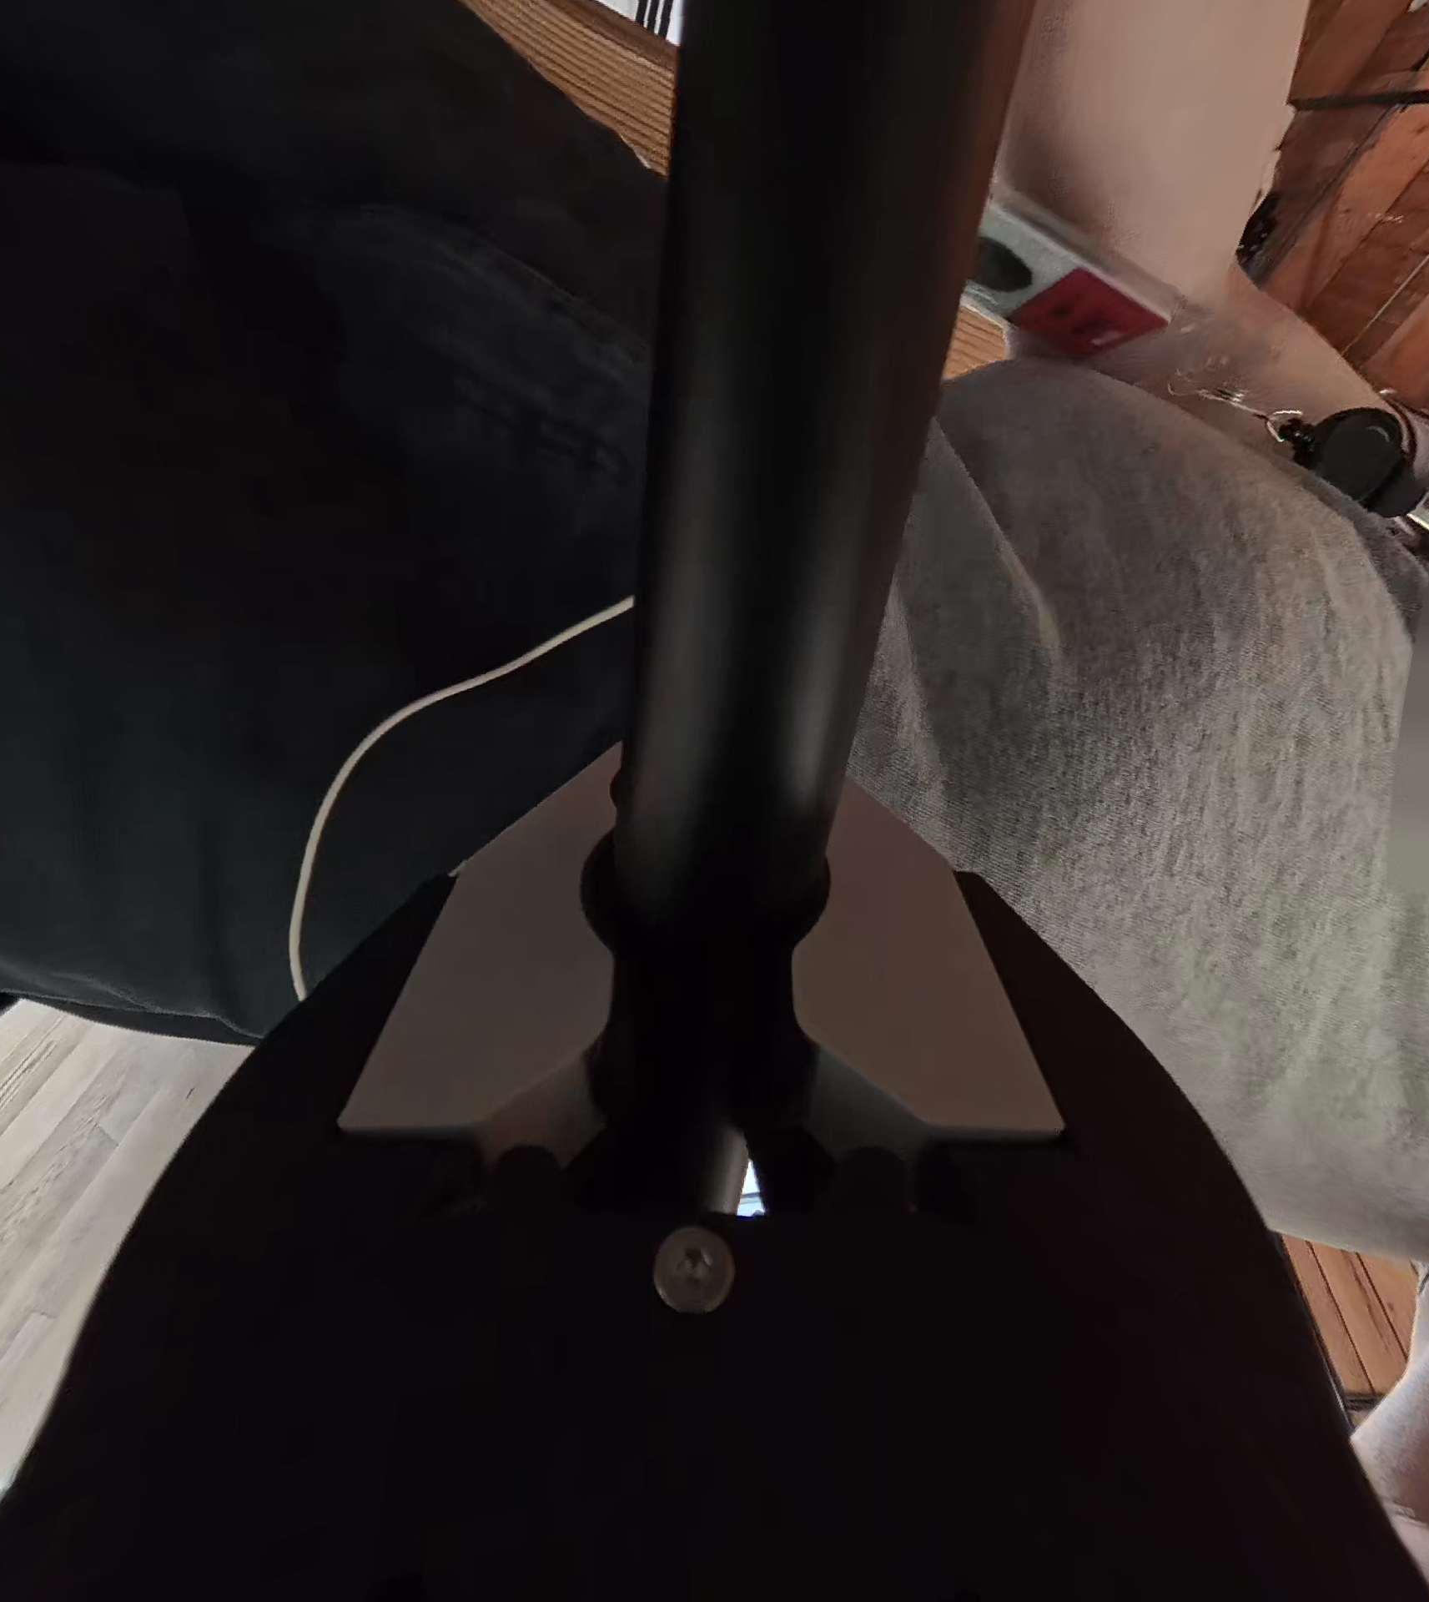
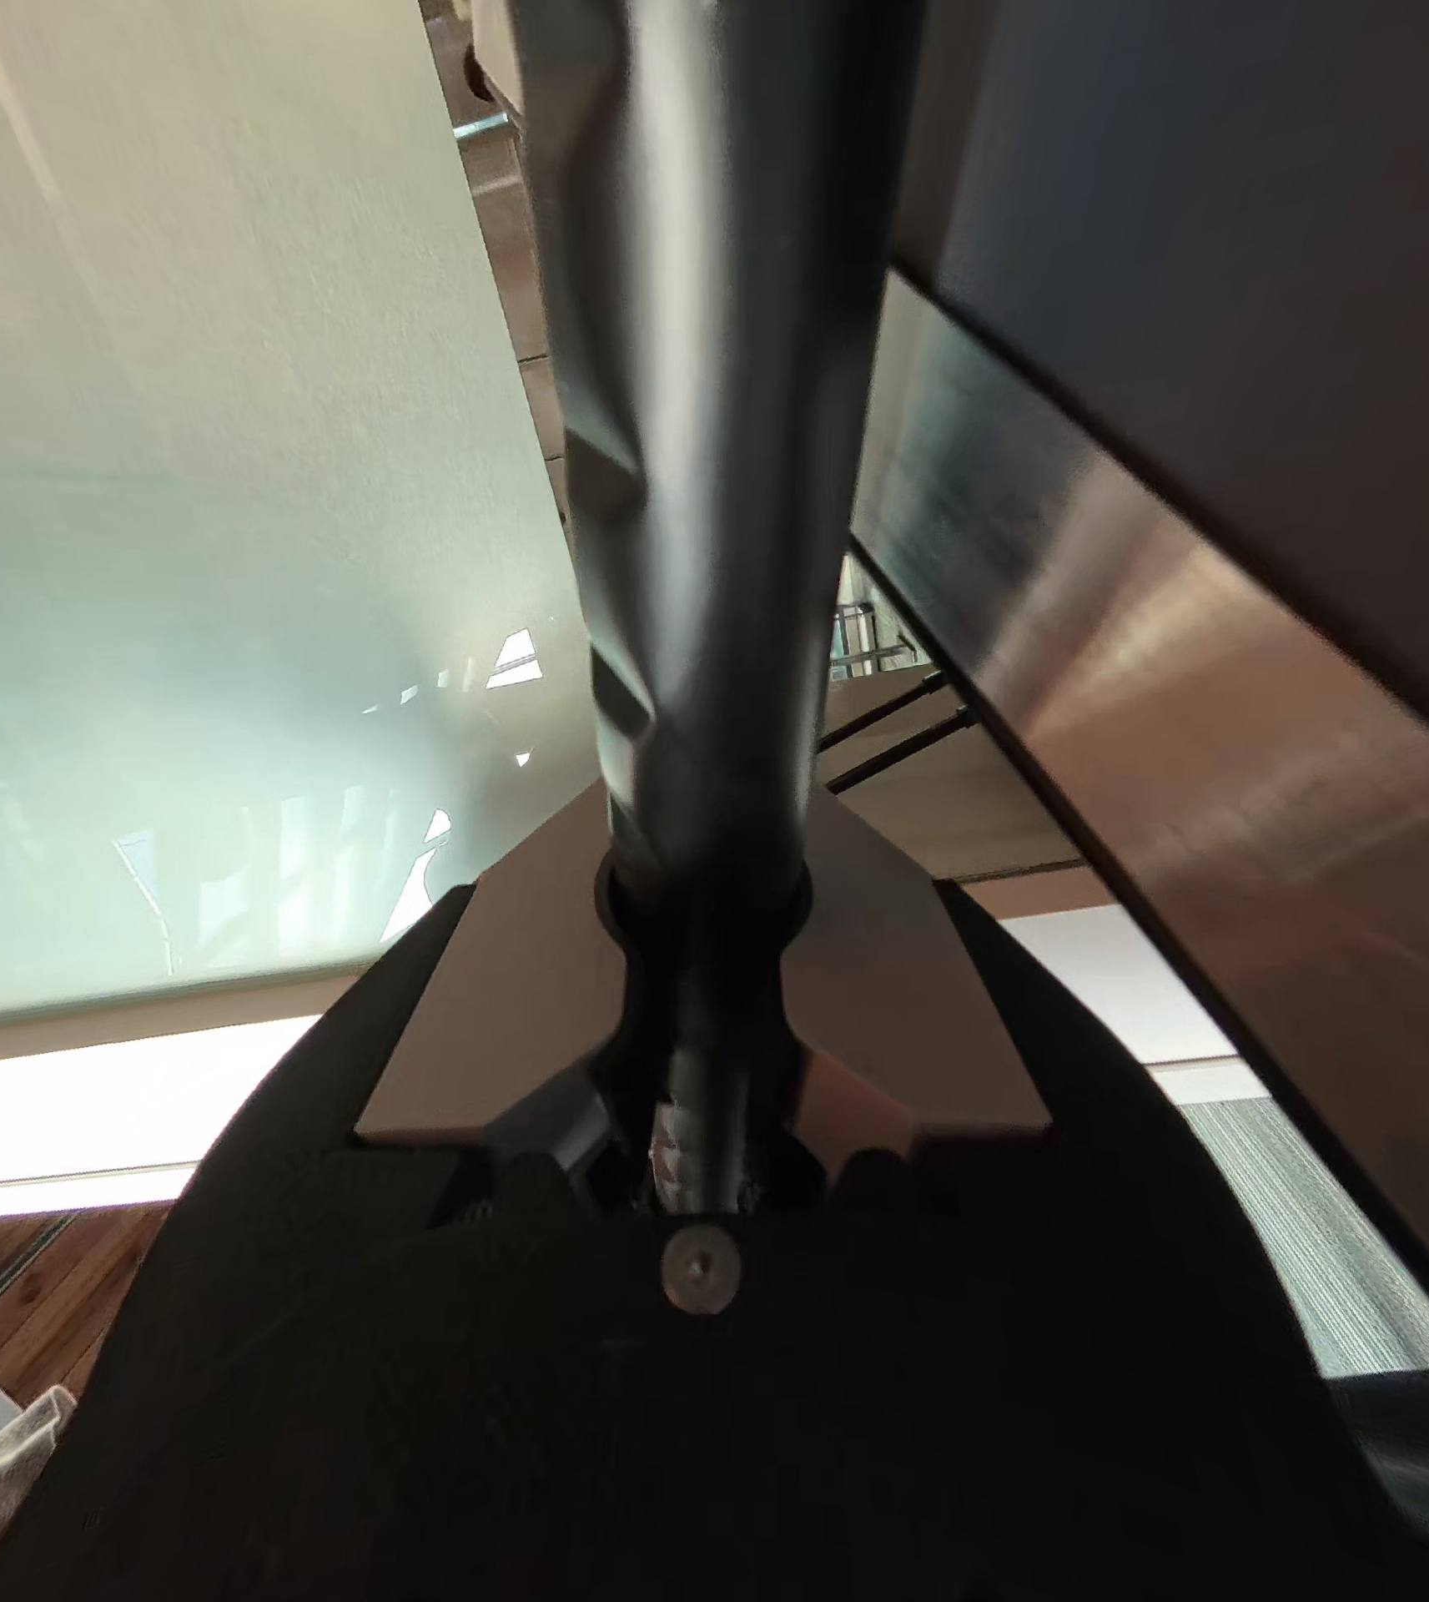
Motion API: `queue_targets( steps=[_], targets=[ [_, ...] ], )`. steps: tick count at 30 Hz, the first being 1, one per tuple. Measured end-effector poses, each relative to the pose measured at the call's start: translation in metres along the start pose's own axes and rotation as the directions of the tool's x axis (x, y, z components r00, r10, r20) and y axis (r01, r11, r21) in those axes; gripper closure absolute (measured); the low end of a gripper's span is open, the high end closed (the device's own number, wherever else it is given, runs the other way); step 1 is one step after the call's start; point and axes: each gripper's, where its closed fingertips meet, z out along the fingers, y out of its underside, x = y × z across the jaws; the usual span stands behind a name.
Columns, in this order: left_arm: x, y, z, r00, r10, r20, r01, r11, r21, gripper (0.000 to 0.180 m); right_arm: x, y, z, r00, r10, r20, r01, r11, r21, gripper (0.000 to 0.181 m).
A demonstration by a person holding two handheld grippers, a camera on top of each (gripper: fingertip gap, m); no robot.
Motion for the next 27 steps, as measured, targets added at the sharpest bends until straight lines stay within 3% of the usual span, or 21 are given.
queue_targets(
  steps=[1,8,27],
  targets=[
    [-0.001,-0.002,-0.004,1.000,0.005,0.013,-0.005,1.000,-0.010,0.154,-0.001,-0.003,0.001,1.000,0.004,0.010,-0.004,1.000,0.011,0.167],
    [0.004,-0.008,-0.021,0.999,0.005,0.043,-0.002,0.998,-0.060,0.154,-0.009,-0.013,0.004,0.999,-0.004,0.047,0.002,0.999,0.039,0.167],
    [-0.002,-0.019,-0.011,0.998,-0.018,0.059,0.024,0.995,-0.100,0.154,0.014,-0.017,-0.034,0.998,0.050,-0.050,-0.047,0.997,0.060,0.165]
  ],
)
